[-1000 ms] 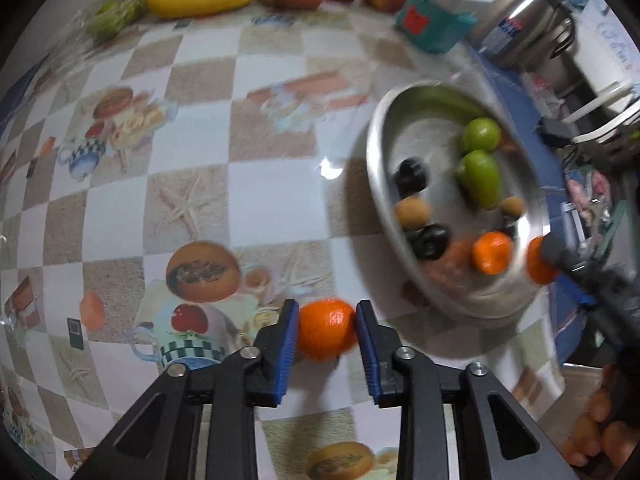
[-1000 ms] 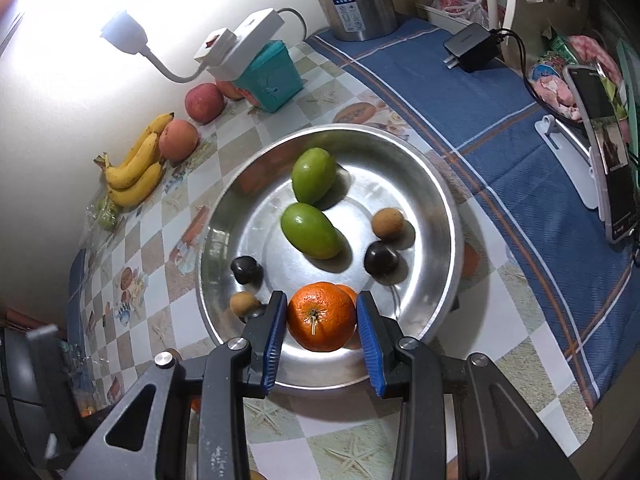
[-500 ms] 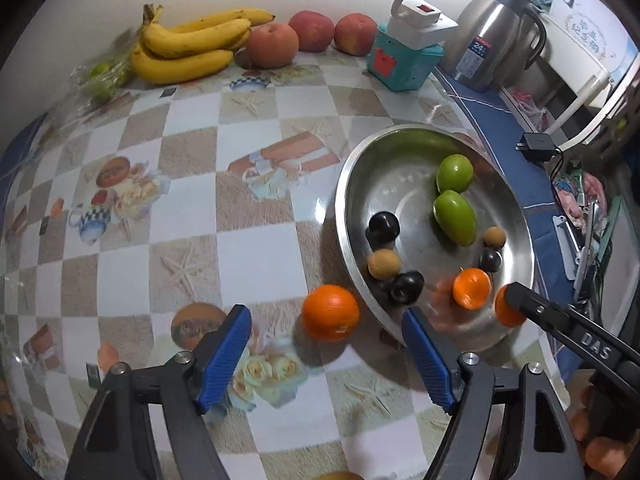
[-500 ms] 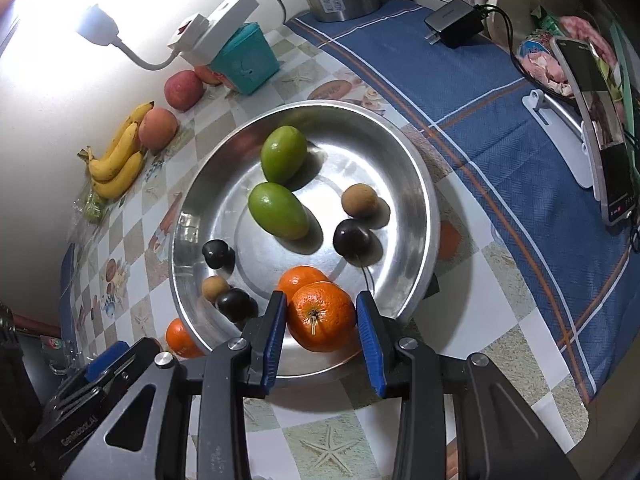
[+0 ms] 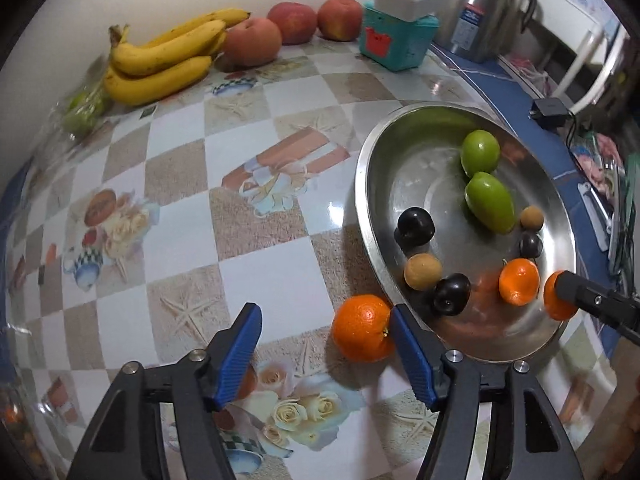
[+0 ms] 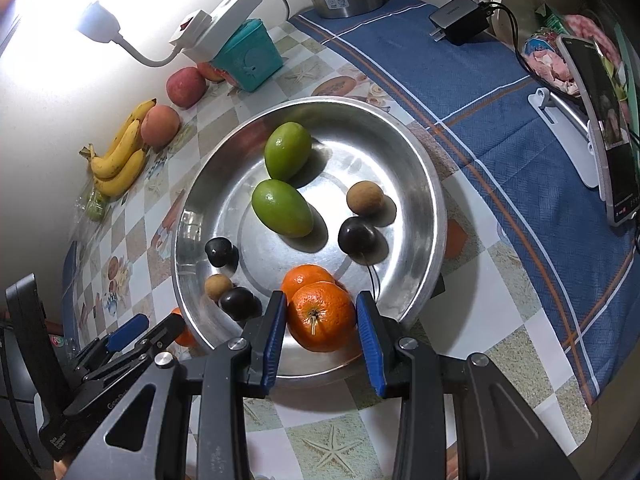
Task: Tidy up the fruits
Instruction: 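Lower the tangerines into the tray and open both grippers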
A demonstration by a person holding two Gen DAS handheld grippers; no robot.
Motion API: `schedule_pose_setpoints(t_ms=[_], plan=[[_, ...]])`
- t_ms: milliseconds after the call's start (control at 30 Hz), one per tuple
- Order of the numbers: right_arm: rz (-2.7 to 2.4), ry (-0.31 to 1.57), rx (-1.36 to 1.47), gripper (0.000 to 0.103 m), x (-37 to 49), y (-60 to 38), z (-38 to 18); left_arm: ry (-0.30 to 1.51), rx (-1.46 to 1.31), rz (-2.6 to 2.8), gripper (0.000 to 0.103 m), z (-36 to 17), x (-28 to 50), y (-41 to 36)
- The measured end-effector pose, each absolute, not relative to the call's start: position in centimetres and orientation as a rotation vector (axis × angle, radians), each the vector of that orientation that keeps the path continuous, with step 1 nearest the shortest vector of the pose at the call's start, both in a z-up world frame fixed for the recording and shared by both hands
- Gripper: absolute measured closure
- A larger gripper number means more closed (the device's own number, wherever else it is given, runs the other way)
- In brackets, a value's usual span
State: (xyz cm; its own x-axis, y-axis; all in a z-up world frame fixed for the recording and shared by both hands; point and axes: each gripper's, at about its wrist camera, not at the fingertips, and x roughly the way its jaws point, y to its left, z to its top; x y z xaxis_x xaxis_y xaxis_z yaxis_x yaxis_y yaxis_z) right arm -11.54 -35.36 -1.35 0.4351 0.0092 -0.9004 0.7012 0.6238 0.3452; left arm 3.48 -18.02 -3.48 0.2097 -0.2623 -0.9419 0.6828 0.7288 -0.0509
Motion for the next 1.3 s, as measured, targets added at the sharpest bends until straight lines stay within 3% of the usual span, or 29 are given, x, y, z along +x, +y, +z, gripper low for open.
schedule_pose_setpoints(t_ms=[200,333,400,700,900,1300], plan=[[-0.495,1.049,0.808,0.066,-11.5,-35.3,-1.5,1.259,0.306,-0.768,0.054,-3.8,4.3,-17.6],[-0.494,1.05,0.807,0.066,-11.4,-35.3,-1.5,1.331,0.183,-0.828,0.055,-5.0,5.2,-17.0],[-0.495,1.051,0.805,0.066,-11.4,-35.4,-1.6,1.37,0.13,-0.871,0.066,-5.6,5.2,-16.8],[-0.513,1.059,0.813,0.066,-11.6,-35.8,-2.0,1.354,0.082,-0.879,0.068,-3.4,5.2,-16.3],[-0.516,1.073,0.796,0.066,-11.5,-35.8,-2.2,1.288,0.138,-1.002,0.068,-0.7,2.3,-20.0],[-0.524,1.087,0.797,0.065,-11.9,-36.4,-2.8,1.367,0.233,-0.982,0.065,-3.4,-0.4,-24.3]])
